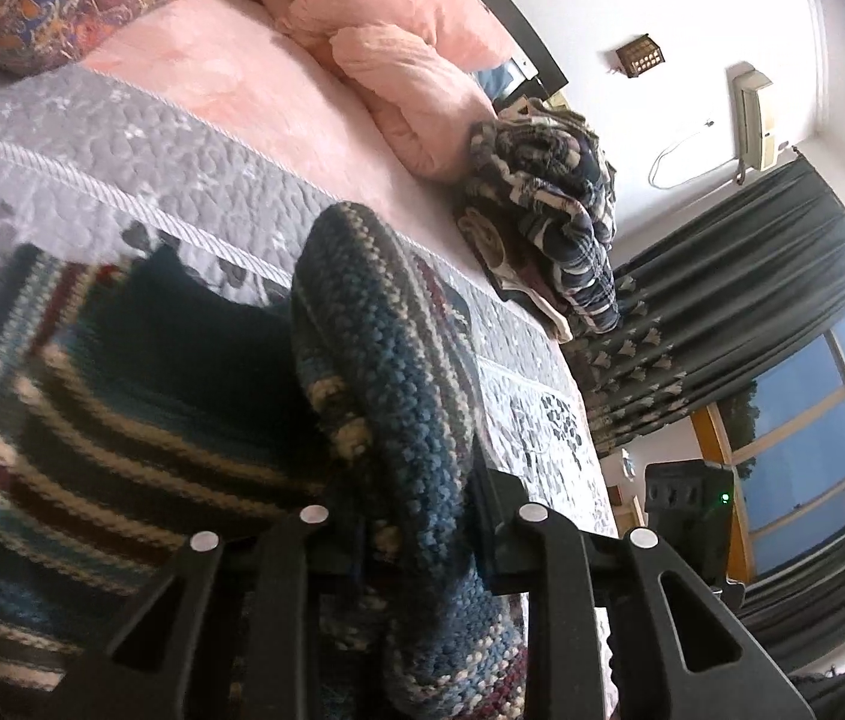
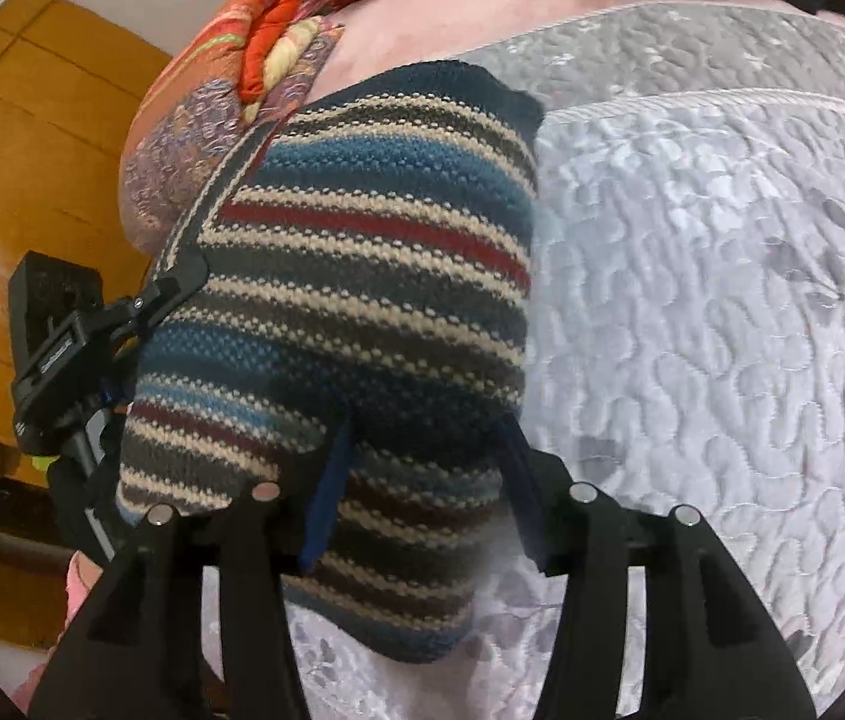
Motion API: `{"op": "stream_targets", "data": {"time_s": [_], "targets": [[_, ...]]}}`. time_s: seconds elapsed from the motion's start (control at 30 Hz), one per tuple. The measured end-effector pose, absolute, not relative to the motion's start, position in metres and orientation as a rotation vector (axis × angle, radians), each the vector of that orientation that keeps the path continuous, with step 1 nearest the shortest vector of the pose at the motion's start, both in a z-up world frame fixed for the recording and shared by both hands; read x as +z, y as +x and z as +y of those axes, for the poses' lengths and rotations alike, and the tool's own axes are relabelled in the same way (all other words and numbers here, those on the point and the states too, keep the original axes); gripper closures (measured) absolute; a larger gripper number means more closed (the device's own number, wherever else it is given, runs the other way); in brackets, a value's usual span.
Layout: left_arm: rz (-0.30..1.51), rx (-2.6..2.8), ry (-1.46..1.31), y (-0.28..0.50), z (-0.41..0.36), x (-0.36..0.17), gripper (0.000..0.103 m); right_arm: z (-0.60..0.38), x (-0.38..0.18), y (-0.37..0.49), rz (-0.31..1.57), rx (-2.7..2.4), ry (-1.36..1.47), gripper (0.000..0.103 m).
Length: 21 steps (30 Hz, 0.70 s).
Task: Fold small clothes
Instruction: 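Press the folded bundle flat with both tools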
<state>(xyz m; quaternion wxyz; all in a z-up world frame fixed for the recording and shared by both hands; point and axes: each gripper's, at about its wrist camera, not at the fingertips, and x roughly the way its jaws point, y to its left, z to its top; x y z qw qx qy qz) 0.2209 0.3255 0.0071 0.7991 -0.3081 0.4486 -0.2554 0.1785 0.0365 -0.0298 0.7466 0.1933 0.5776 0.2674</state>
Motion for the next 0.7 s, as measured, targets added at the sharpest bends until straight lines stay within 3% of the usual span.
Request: {"op": "stream_targets", "data": {"time_s": [0.33, 0.7], "targets": [[0.892, -0.479, -0.693, 0.215, 0.396, 0.020, 0.078, 0.077, -0.023, 0.169, 1.275, 0.660, 0.366, 0.048], [0.923, -0.431, -0.757, 0.219, 0.453, -0.019, 0.078, 0.116, -0.041, 0.165, 1.334, 0.680, 0.301, 0.048]]}}
